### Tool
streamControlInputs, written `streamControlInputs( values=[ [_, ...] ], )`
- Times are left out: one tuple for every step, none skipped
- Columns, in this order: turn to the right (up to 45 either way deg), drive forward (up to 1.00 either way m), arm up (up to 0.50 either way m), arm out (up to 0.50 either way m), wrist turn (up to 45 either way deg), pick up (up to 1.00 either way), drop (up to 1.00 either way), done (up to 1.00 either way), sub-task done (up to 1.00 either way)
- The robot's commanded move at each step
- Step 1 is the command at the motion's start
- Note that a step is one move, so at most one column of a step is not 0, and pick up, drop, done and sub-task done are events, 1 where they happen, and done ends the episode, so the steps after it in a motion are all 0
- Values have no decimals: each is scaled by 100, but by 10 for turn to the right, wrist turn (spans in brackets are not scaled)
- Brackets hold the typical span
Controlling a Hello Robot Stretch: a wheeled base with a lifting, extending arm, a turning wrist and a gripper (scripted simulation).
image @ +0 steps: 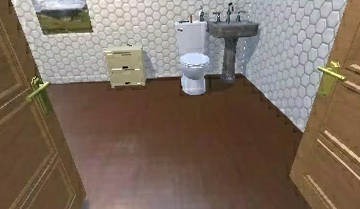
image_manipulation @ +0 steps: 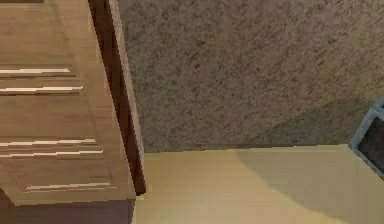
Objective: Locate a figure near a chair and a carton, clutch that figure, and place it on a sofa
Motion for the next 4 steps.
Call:
streamControlInputs(
  values=[
    [30,0,0,0,0,0,0,0,0],
    [0,75,0,0,0,0,0,0,0],
    [-360,0,0,0,0,0,0,0,0],
    [0,70,0,0,0,0,0,0,0]
  ],
)
